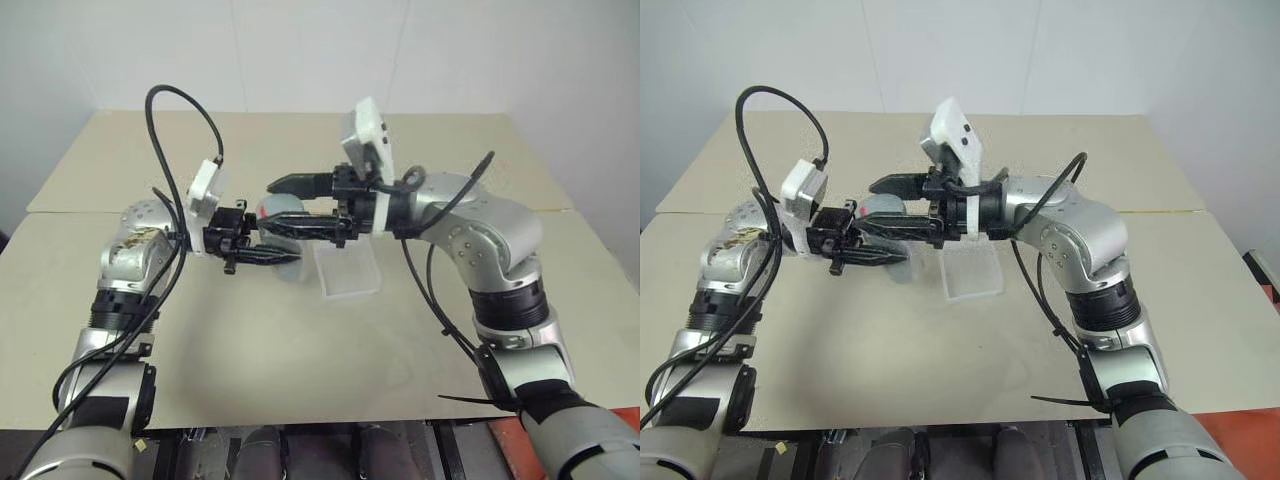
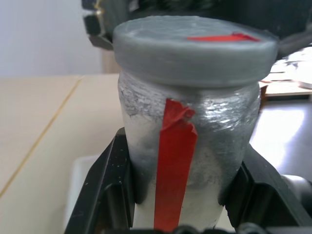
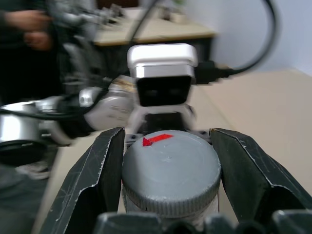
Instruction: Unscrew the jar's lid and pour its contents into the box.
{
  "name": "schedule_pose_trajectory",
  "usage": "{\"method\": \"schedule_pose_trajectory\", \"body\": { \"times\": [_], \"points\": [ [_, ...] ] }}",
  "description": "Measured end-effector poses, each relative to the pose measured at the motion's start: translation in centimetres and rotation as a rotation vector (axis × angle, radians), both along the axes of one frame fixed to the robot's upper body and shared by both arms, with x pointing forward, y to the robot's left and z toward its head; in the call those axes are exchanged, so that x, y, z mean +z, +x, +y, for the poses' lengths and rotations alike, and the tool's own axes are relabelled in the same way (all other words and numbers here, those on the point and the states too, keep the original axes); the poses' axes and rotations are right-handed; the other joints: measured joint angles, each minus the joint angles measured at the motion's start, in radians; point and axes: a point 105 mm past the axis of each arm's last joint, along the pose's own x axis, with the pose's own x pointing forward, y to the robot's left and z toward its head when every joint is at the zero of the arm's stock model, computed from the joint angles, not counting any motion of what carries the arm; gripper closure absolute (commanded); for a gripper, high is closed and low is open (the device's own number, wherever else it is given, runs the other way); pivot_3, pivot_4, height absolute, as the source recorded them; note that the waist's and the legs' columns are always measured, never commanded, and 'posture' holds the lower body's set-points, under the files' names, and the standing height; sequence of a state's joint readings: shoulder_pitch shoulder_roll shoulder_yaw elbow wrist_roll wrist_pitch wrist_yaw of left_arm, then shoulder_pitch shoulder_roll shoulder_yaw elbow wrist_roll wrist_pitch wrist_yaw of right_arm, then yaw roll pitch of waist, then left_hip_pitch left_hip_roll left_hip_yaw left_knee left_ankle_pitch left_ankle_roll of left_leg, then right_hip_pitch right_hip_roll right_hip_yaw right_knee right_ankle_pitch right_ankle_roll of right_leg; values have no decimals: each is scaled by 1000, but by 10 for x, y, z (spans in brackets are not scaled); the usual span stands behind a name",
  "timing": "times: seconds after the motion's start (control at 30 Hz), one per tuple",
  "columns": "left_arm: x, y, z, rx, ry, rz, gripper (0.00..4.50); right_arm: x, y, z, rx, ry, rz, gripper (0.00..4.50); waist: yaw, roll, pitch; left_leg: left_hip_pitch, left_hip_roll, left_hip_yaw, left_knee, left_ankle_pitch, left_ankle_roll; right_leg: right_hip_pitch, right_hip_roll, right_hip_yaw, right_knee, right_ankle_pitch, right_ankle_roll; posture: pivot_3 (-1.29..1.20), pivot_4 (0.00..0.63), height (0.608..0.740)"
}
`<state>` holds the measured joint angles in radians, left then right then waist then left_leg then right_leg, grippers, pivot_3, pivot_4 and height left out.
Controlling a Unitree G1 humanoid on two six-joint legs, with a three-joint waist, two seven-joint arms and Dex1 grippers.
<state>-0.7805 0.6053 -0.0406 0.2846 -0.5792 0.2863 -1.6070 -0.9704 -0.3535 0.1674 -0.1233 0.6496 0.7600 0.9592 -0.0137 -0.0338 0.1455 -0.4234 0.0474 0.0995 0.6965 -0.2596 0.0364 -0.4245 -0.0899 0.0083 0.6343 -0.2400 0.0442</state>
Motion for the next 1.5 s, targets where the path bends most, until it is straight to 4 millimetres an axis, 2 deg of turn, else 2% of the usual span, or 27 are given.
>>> {"method": "schedule_pose_trajectory", "body": {
  "times": [0.3, 0.37, 0.5, 0.67, 0.8, 0.87, 1.0, 1.1, 1.23, 1.37, 1.5],
  "points": [
    [-2, -9, 4, -27, 52, 12, 2564, -5, 4, 3, 159, -11, -6, 1766, 0, 0, 0, 1, 0, -4, 0, 0, 0, -1, 0, 0, 3, 0, 0, 0, 150, 740],
    [-4, -9, 4, -25, 59, 18, 2564, -7, 5, 3, 167, -14, -8, 1046, 0, 0, 0, 1, 0, -4, 0, 0, 0, -1, 0, 0, 3, 0, 0, 0, 150, 740],
    [-2, -10, 7, -27, 48, 6, 2564, -11, 11, 1, 137, -22, 0, 24, 1, 0, 0, 1, 0, -4, 0, 0, -1, -1, 0, 0, 3, 0, 0, 0, 150, 740],
    [-1, -5, 12, 11, 41, 4, 2564, -10, 15, -5, 52, 10, -15, 24, 1, 0, 0, 1, 0, -4, 0, 2, -4, -1, 0, 0, 4, 0, 0, 0, 150, 740],
    [-8, 4, 25, 119, 43, 25, 2564, -8, 23, -33, -143, 54, -30, 24, 3, 0, 0, 0, 0, -4, 0, 2, -4, -1, -1, 0, 4, 0, 0, 0, 150, 740],
    [-11, 11, 28, 180, 45, 32, 2564, -4, 21, -36, -199, 74, -46, 24, 2, 0, 0, 0, 0, -4, 0, 2, -4, -1, -1, 0, 4, 0, 0, 0, 150, 740],
    [-13, 22, 26, 279, 29, 45, 2564, 6, 12, -27, -264, 100, -106, 24, -2, 0, 0, 1, 0, -4, 0, 2, -3, -2, 0, 1, 5, 0, 0, 0, 150, 740],
    [-16, 28, 22, 324, 24, 63, 2564, 2, 9, -8, -323, 79, -134, 24, -4, 0, 0, 1, 0, -4, 0, 2, -3, -2, 0, 1, 6, 0, 0, 0, 150, 740],
    [-17, 28, 18, 327, 15, 75, 2564, -11, 16, 11, -407, 31, -130, 24, -2, 0, 0, 1, 0, -3, 0, 3, -5, -2, 0, 1, 5, 0, 0, 0, 150, 740],
    [-17, 27, 18, 330, 13, 77, 2564, -10, 29, 16, -497, 29, -137, 24, -2, 0, 0, 1, 0, -3, 0, 3, -5, -2, 0, 0, 5, 0, 0, 0, 150, 740],
    [-16, 28, 20, 341, 8, 84, 2564, -11, 32, 21, -507, 34, -119, 24, -2, 0, 0, 1, 0, -2, 0, 3, -5, -2, 0, 0, 5, 0, 0, 0, 150, 740]
  ]
}}
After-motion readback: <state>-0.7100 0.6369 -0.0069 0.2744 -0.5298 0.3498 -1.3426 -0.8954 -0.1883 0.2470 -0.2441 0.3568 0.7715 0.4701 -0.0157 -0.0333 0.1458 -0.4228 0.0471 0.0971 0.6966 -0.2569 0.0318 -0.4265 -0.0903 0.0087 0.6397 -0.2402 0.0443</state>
